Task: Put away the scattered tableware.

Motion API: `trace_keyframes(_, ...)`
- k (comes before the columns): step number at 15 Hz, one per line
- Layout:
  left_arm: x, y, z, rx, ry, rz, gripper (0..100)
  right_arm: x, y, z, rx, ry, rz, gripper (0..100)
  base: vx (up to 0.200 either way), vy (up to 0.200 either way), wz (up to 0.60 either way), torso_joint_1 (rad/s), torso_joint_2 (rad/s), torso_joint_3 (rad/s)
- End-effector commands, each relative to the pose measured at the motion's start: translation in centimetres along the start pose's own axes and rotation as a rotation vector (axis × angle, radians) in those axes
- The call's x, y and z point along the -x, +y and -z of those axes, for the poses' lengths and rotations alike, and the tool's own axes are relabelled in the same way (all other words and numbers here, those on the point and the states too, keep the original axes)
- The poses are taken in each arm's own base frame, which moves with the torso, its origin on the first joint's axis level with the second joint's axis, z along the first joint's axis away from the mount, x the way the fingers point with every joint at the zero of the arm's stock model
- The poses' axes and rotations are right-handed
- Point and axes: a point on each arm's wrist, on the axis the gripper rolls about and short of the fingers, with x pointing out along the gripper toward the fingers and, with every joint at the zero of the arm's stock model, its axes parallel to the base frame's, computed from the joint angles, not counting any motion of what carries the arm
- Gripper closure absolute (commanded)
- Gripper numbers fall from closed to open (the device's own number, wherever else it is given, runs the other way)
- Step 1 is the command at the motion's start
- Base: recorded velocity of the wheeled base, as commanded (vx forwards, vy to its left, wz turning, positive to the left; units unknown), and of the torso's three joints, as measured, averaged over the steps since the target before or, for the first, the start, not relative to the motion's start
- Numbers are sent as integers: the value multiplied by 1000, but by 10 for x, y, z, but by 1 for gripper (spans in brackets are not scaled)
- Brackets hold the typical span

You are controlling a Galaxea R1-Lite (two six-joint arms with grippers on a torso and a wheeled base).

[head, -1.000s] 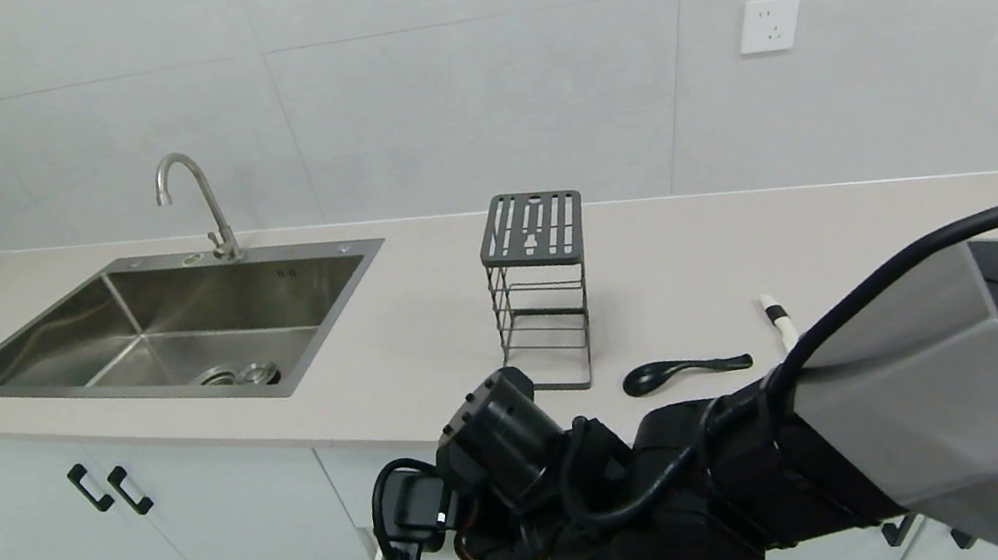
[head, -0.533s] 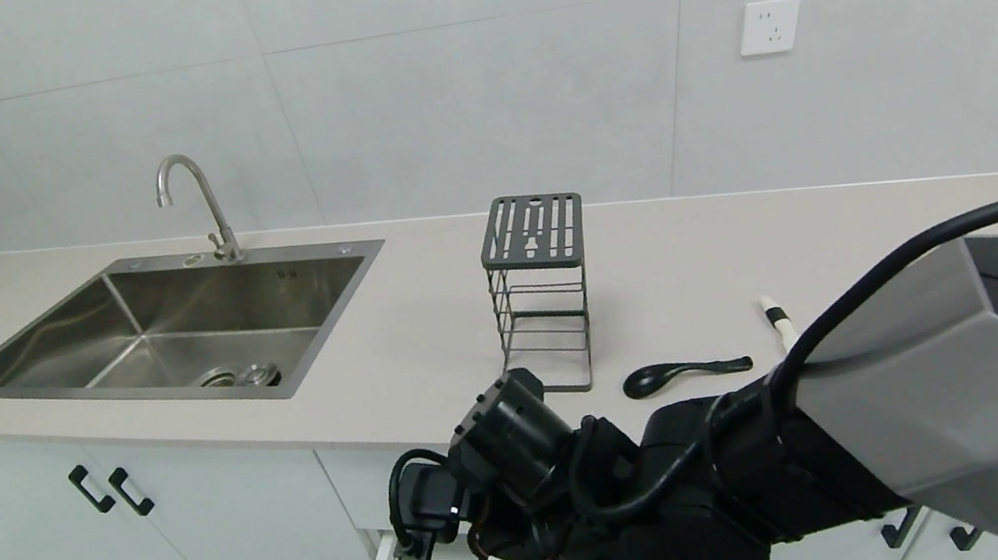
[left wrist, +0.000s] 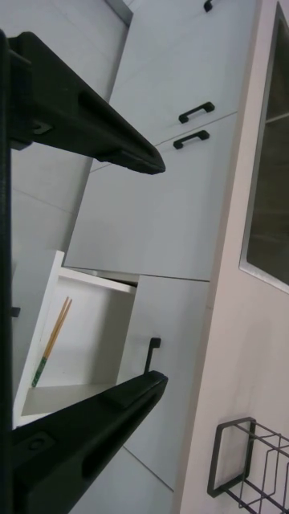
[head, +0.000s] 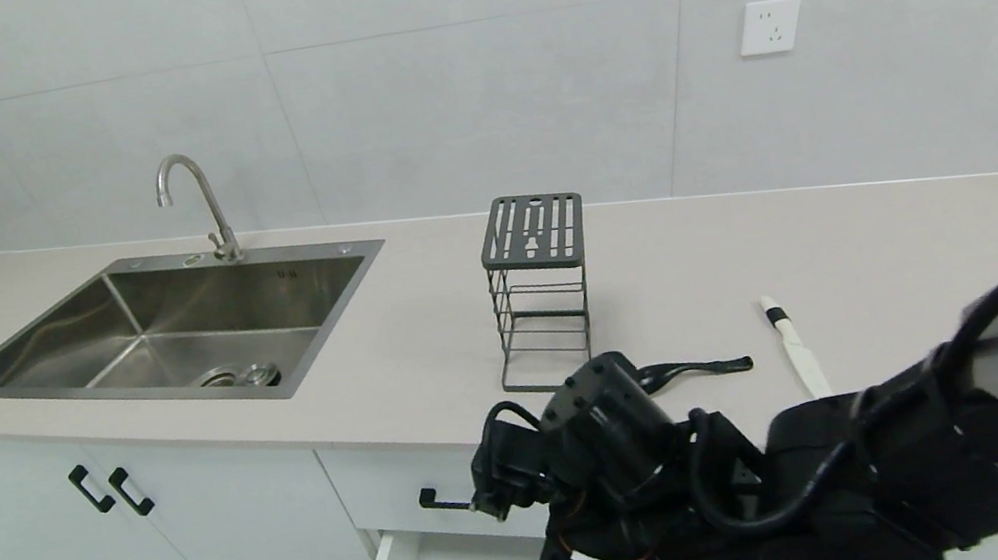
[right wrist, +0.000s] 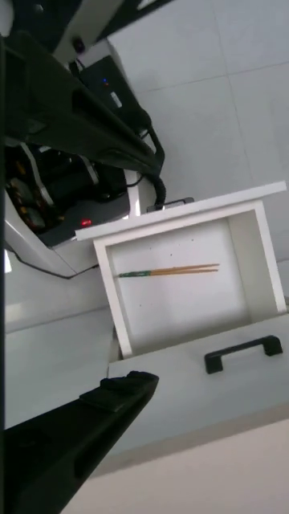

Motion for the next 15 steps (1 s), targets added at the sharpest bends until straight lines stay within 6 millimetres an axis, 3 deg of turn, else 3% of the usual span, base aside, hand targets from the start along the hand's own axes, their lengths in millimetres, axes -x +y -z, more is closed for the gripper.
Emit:
trace_keyframes(1, 0, 0, 0, 1, 1, -1, 0, 43, -7, 13, -34, -65, 39, 0, 0, 0, 0, 0, 0, 0)
trace_keyframes(5, 0, 0, 0, 1, 1, -1, 0, 63, -32, 3, -68, -152, 138, 0, 0, 0, 0, 0, 0, 0)
trace_keyframes(7, 0, 0, 0, 1, 1, -1, 0, 66, -33, 11, -73, -141, 147, 0, 0, 0, 0, 0, 0, 0)
trace_keyframes(10, 0, 0, 0, 1, 1, -1, 0, 67, -42, 5, -80, -211, 173, 0, 0, 0, 0, 0, 0, 0)
trace_keyframes(12, 0, 0, 0, 1, 1, -1, 0, 67, -58, 9, -92, -208, 213, 0, 0, 0, 0, 0, 0, 0)
trace_keyframes(13, 0, 0, 0, 1, 1, -1, 0, 68, -78, 17, -8, -180, 255, 0, 0, 0, 0, 0, 0, 0)
trace_keyframes(15, 0, 0, 0, 1, 1, -1, 0, 64, -90, 23, 6, -164, 239, 0, 0, 0, 0, 0, 0, 0)
